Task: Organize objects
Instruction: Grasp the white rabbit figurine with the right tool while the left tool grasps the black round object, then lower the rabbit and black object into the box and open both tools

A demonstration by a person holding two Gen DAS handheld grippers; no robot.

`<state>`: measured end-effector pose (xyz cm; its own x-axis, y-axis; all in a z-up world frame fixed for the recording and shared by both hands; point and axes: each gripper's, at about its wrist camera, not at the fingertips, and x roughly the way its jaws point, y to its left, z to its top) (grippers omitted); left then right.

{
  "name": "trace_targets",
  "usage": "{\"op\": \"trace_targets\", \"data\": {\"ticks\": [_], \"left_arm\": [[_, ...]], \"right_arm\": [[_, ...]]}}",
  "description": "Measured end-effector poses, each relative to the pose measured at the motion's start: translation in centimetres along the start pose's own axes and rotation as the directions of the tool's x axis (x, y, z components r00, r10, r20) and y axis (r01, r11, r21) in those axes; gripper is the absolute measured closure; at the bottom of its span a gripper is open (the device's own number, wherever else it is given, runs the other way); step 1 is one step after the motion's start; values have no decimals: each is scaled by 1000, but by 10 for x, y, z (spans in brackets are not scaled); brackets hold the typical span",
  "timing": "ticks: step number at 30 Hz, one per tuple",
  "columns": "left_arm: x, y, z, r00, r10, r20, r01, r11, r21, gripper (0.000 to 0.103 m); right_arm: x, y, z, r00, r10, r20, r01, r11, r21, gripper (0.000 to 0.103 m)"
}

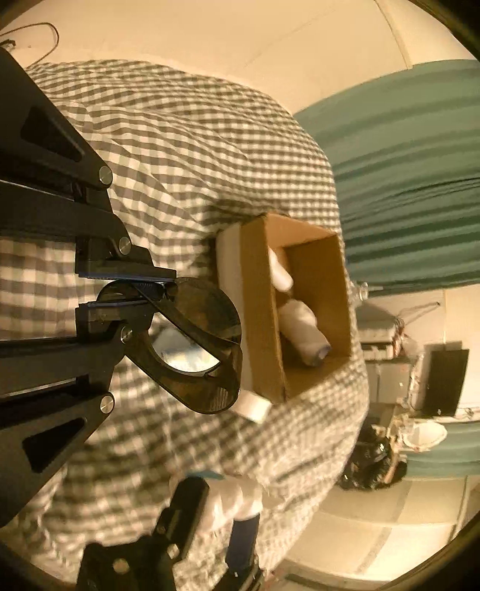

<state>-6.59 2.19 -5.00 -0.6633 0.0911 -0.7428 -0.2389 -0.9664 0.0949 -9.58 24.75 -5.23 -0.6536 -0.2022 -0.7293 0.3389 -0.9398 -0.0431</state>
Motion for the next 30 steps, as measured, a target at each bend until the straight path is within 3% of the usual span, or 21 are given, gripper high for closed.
{"op": "trace_targets", "data": {"ticks": [5, 8, 16, 24, 30], "left_arm": [[-23, 3, 20, 998, -7, 55, 6, 1000, 16, 95], [-33, 10, 37, 996, -45, 75, 46, 999, -2, 95], [-53, 22, 86, 986, -34, 162, 32, 999, 13, 95], [-27, 37, 135, 982, 21, 186, -24, 1000, 13, 95], [18, 43, 158, 983, 78, 169, -83, 996, 27, 95]], "right_arm": [[-25, 5, 13, 998, -17, 54, 19, 999, -28, 38], [-37, 6, 25, 996, -28, 84, 33, 998, -47, 38], [-67, 12, 70, 985, -3, 173, 22, 994, -107, 38], [-58, 13, 126, 976, 31, 214, -1, 990, -140, 38], [-12, 6, 162, 980, 55, 194, -28, 990, -139, 38]]}}
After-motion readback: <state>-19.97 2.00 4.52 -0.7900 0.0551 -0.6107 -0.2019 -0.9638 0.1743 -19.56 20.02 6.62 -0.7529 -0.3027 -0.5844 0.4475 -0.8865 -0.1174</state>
